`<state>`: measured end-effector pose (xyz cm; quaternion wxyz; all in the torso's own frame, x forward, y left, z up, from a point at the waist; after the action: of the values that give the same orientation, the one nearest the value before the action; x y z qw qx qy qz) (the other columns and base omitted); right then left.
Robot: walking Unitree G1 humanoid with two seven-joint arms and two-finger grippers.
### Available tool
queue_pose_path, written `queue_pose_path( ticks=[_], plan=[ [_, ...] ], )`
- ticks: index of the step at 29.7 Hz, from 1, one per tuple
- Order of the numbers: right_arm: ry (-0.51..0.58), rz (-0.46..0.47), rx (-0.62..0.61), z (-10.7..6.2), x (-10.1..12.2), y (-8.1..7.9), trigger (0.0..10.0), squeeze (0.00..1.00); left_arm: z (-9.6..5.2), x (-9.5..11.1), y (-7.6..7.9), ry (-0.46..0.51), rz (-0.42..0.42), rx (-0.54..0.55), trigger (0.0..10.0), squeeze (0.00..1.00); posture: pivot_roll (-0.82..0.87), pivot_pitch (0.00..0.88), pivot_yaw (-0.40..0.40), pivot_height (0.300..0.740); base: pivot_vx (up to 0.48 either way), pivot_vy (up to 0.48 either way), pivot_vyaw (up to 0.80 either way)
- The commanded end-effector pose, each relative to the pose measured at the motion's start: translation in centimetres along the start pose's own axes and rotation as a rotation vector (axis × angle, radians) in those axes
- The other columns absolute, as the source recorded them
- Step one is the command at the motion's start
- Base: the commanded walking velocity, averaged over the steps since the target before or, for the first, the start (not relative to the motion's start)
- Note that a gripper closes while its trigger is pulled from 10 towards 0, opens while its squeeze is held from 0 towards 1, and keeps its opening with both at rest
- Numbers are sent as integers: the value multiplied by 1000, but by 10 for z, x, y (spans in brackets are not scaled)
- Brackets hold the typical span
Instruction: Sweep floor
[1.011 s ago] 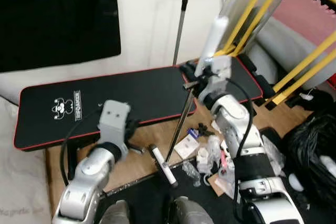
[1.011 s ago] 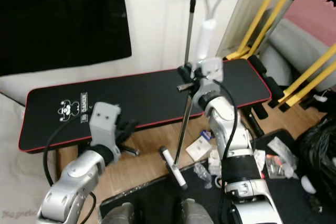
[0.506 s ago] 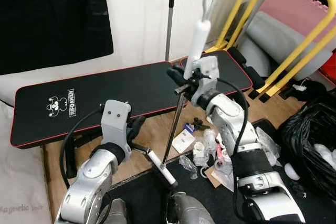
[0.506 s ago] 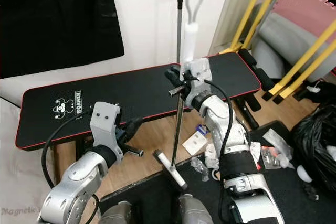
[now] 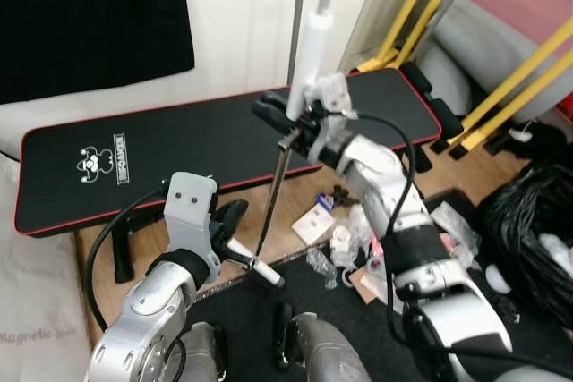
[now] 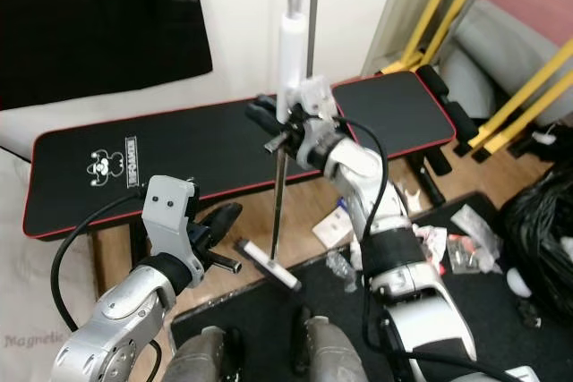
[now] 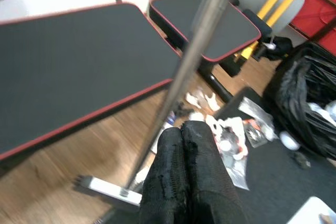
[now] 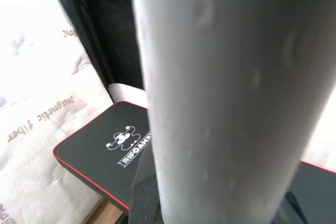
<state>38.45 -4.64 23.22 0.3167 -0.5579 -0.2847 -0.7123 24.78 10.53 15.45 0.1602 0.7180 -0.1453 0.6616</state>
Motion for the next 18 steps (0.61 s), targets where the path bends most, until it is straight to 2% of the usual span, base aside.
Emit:
queue_pose_path(
  ticks=[1,10,18],
  plan=[
    [41,9,-4,-1,5,5,10000,0,-5,-1,8,-15,-15,-49,10000,0,18,379,-161,740,0,0,0],
    [70,51,107,21,16,-6,10000,0,-21,8,20,-24,-35,-71,10000,0,21,452,-169,740,0,0,0],
    [68,21,145,36,26,-9,10000,0,-32,14,27,-29,-48,-68,10000,0,20,498,-188,740,0,0,0]
  ],
)
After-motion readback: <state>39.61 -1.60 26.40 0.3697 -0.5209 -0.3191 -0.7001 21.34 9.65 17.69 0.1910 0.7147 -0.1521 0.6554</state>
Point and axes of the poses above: a point about 5 cm out from each wrist's last joint towards the gripper, its own z axis pointing out of the wrist towards the gripper, its own x axis along the axis of the wrist's last joint, y = z × x, the point moved 3 cm from there along z, pointing out of the wrist towards the gripper, and after that the axes turned 3 degrees about z, right-handed, at the moved point
